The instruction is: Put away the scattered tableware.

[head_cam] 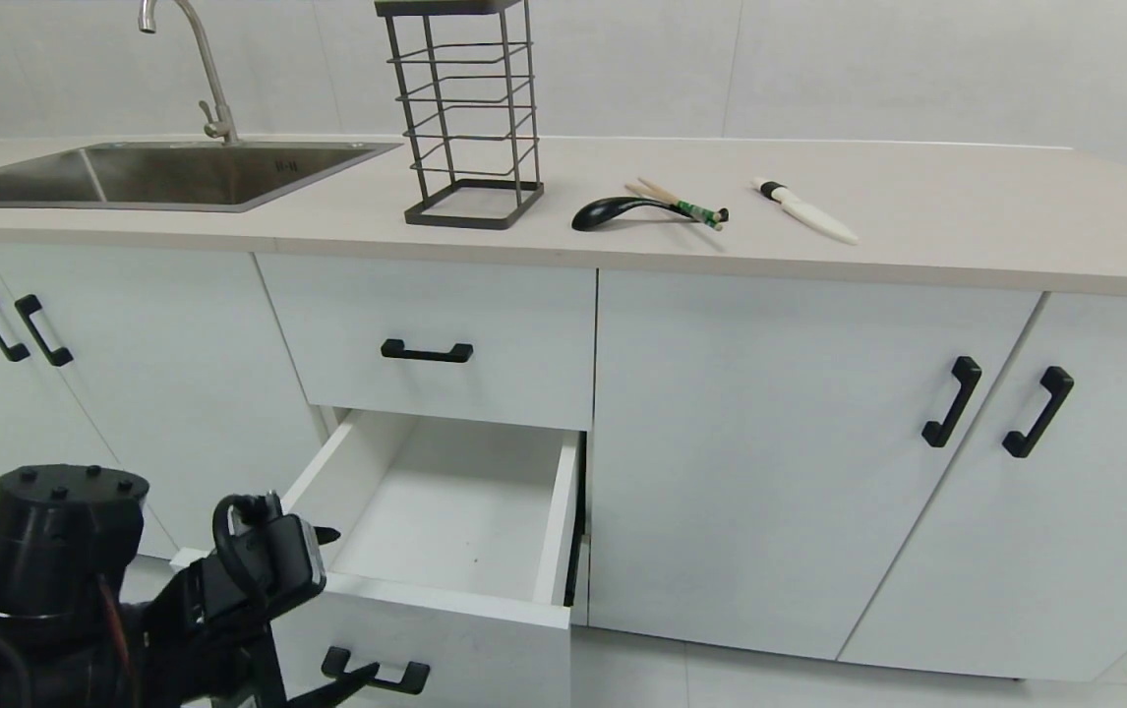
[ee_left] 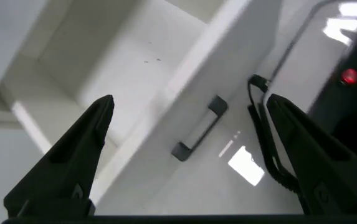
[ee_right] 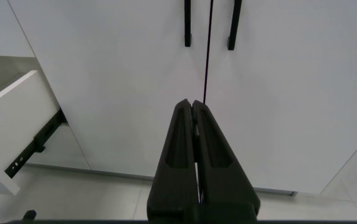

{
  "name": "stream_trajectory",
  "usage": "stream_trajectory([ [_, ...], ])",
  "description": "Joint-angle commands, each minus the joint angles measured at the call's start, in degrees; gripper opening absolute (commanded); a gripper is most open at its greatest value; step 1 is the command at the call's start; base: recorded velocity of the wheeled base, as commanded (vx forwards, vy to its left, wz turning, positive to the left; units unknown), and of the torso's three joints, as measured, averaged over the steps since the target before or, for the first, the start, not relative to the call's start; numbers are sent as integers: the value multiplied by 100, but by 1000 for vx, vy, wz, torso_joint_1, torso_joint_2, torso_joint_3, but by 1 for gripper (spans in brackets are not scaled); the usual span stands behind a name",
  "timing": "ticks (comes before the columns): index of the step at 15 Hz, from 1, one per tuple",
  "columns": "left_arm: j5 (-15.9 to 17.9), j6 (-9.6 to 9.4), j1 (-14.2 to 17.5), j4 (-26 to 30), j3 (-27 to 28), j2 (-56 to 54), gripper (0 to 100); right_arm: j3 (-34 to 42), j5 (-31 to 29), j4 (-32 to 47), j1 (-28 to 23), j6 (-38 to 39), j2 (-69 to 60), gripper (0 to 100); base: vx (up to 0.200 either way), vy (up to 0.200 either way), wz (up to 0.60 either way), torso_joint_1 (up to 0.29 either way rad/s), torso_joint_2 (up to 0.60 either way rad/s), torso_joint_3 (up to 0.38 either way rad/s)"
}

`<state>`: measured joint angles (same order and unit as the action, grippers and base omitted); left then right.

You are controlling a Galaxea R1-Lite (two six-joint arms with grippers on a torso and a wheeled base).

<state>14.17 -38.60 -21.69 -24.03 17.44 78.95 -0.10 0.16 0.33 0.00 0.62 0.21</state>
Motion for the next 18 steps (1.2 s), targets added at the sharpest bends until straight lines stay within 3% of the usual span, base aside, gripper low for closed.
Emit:
stream_trajectory([
  [1,-151,159,7,-23,224,59,100,1,2,2,0,-1,6,0,0,0,0,0,0,0],
  [2,-283,449,7,-49,418,174,100,1,11,2,0,-1,6,0,0,0,0,0,0,0],
  [3,-379,599,7,-76,479,218,100,1,2,2,0,-1,6,0,0,0,0,0,0,0],
  [4,-573,950,15,-128,646,262,100,1,2,2,0,-1,6,0,0,0,0,0,0,0],
  [5,-617,1153,15,-137,734,288,100,1,11,2,0,-1,6,0,0,0,0,0,0,0],
  [6,-608,1592,24,-146,1077,358,100,1,2,2,0,-1,6,0,0,0,0,0,0,0],
  [8,-529,1900,7,-199,1762,587,100,1,11,2,0,-1,6,0,0,0,0,0,0,0],
  [9,-327,1952,7,-252,1965,648,100,1,11,2,0,-1,6,0,0,0,0,0,0,0],
  [10,69,2128,24,-322,2114,657,100,1,2,2,0,-1,6,0,0,0,0,0,0,0],
  [12,684,2840,33,-410,2211,552,100,1,2,2,0,-1,6,0,0,0,0,0,0,0],
  [14,869,3605,200,-436,2369,481,100,1,2,2,0,-1,6,0,0,0,0,0,0,0],
  [15,886,3780,314,-436,2422,481,100,1,11,2,0,-1,6,0,0,0,0,0,0,0],
  [17,1519,4589,604,-427,2237,297,100,1,2,2,0,-1,6,0,0,0,0,0,0,0],
  [18,1967,5143,613,-462,2008,51,100,1,2,2,0,-1,6,0,0,0,0,0,0,0],
])
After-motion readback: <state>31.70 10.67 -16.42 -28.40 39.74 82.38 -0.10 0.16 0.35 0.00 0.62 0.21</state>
